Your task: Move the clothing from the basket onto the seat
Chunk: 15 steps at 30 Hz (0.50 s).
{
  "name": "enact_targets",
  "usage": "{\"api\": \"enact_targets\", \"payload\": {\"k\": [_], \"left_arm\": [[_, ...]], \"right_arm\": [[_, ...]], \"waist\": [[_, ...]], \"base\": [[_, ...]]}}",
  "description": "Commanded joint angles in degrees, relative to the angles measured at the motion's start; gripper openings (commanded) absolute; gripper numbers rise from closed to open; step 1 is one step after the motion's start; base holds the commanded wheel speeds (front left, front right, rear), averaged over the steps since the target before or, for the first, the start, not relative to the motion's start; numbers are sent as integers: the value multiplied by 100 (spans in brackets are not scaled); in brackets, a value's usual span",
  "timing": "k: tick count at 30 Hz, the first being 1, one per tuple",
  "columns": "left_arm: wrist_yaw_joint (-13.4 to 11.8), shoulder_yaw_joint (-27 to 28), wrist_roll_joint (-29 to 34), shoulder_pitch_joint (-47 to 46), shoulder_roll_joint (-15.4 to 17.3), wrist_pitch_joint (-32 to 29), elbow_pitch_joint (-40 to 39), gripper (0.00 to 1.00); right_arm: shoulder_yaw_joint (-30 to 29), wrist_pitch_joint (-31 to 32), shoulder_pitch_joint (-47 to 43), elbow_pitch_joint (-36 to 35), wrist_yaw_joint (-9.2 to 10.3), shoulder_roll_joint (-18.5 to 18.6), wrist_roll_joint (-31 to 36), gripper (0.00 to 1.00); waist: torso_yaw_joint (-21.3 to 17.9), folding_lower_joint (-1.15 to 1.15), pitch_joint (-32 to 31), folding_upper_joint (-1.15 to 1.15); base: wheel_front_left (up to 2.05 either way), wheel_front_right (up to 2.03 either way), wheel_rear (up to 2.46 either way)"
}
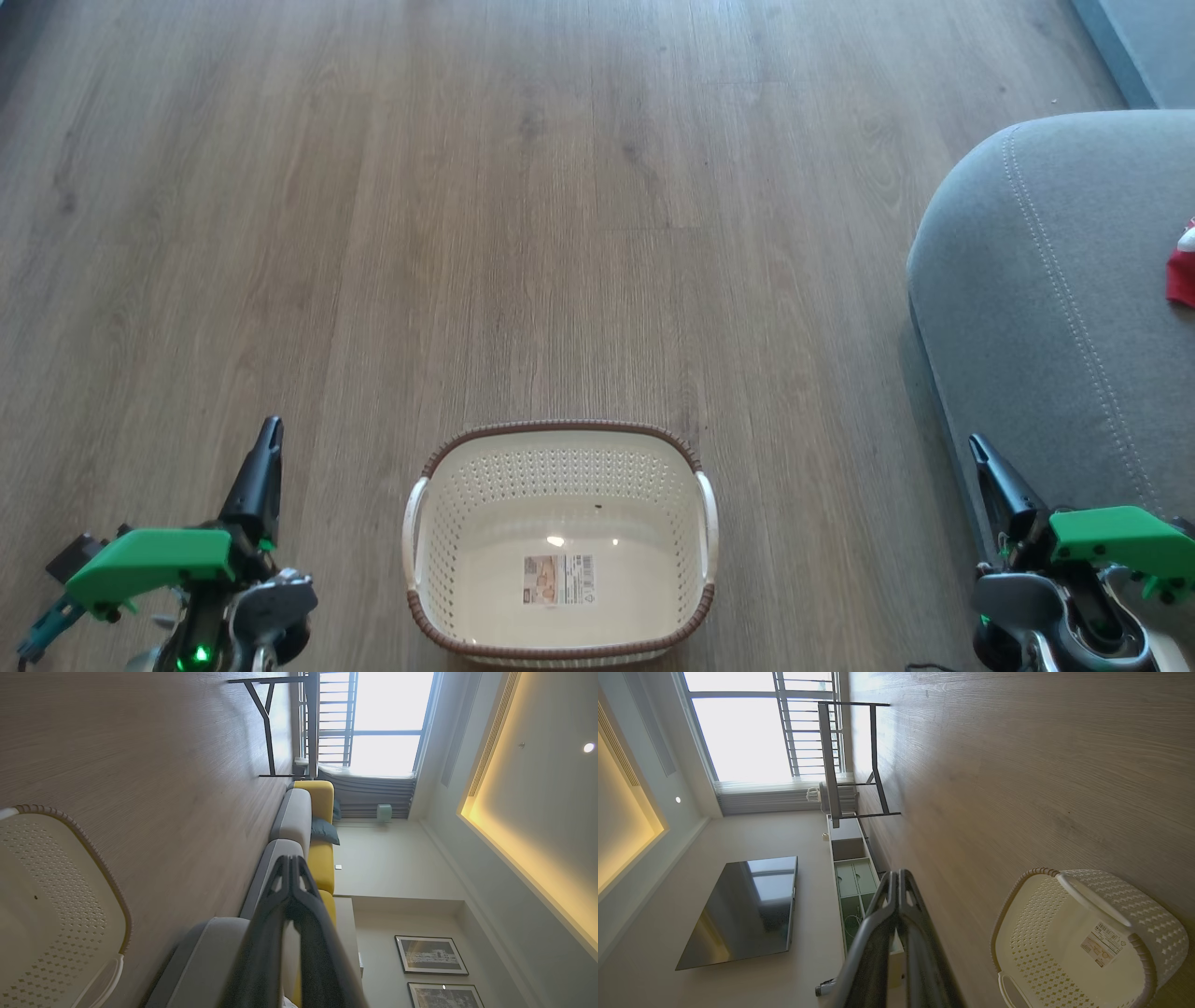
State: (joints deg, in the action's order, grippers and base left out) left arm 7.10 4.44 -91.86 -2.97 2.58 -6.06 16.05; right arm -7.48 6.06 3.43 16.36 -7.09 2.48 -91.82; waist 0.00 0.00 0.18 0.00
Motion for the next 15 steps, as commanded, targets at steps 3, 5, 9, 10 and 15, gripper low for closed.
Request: {"api": "enact_targets", "payload": {"k": [3, 5, 9, 10, 15], "left_arm": [[39, 207, -31, -321, 30, -42, -200, 0], [39, 207, -31, -321, 30, -42, -200, 0], [39, 206, -31, -321, 30, -42, -200, 0], [39, 206, -31, -321, 30, -42, -200, 0], [39, 206, -31, -321, 30, -42, -200, 0]], "right_arm": [[96, 43, 276, -234, -40, 40, -35, 0], [96, 43, 276, -234, -40, 40, -35, 0], [96, 43, 276, -234, -40, 40, -35, 0], [96, 43, 276, -234, -40, 40, -35, 0], [96, 43, 276, -234, -40, 40, -35, 0]], "waist": [[0, 0, 0, 0], [0, 0, 0, 0], [0, 0, 0, 0], [0, 0, 0, 0], [0, 0, 0, 0]], "base": [[0, 0, 0], [0, 0, 0], [0, 0, 0], [0, 0, 0], [0, 0, 0]]}}
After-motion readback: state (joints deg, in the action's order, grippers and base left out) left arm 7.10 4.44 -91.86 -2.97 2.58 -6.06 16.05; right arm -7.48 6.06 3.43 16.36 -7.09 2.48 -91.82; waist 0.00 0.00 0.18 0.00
